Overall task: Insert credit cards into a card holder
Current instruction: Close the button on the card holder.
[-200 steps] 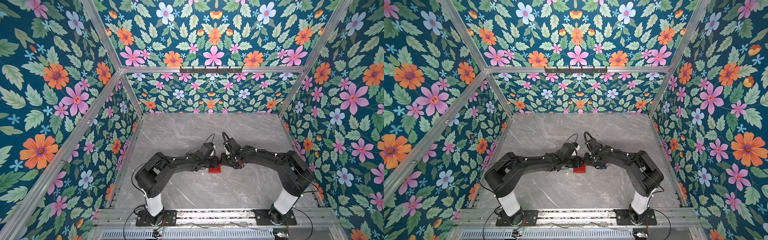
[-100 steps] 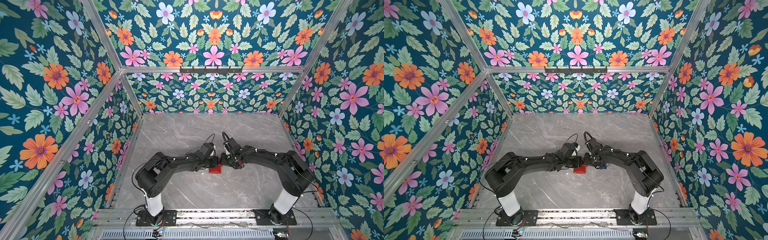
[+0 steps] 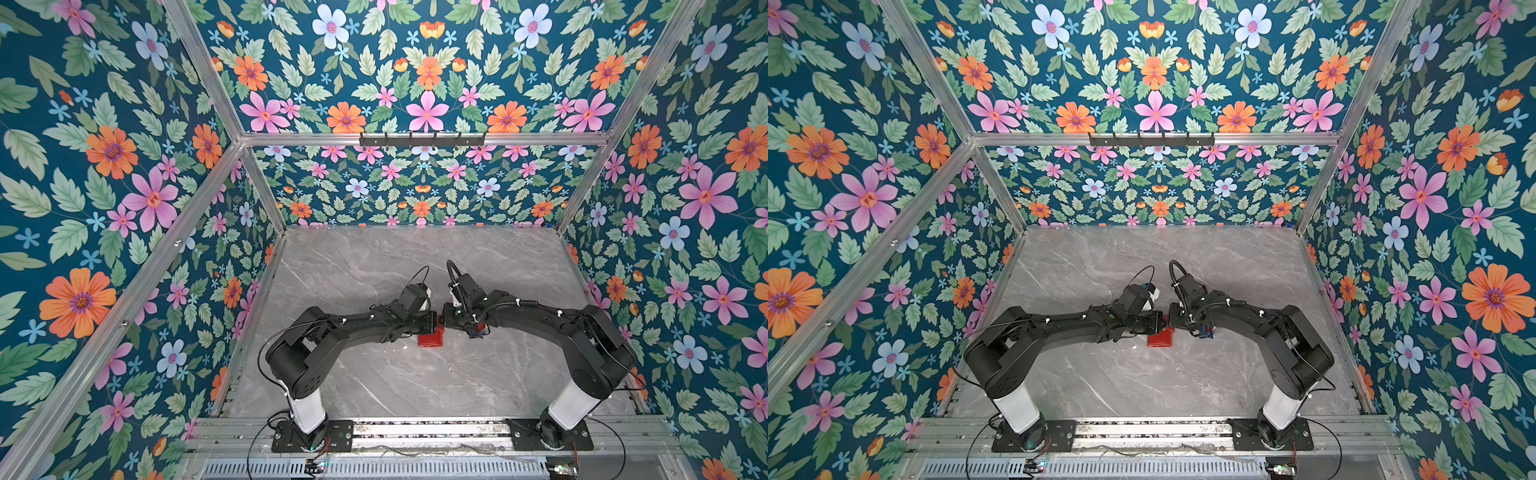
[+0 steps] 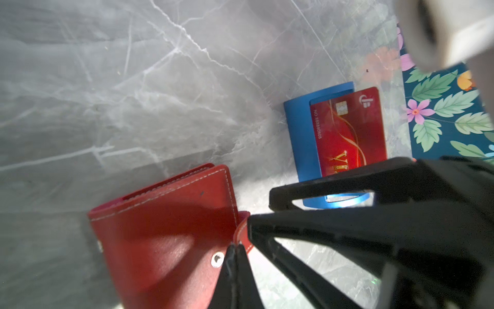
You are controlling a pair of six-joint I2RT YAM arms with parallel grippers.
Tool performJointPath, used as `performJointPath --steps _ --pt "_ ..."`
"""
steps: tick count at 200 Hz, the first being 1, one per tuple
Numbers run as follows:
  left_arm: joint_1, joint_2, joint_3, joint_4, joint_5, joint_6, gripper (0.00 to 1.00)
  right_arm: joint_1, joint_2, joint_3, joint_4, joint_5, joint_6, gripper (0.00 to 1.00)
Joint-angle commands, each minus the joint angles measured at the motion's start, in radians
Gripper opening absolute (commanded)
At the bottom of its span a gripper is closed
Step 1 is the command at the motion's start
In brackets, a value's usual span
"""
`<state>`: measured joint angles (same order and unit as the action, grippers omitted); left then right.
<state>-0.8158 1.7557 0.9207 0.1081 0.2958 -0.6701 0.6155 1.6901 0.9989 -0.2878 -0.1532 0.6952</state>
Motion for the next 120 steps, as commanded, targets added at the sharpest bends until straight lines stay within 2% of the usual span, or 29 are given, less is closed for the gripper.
performJointPath --steps 1,120 --pt "0.001 -0.008 -0.002 -0.016 -0.018 0.017 0.00 0.001 -0.005 0.000 -0.017 0.012 -0.003 0.37" --pt "0.001 -0.010 -0.024 -0.025 -0.020 0.005 0.00 0.000 0.039 0.029 -0.023 -0.037 -0.028 0.35"
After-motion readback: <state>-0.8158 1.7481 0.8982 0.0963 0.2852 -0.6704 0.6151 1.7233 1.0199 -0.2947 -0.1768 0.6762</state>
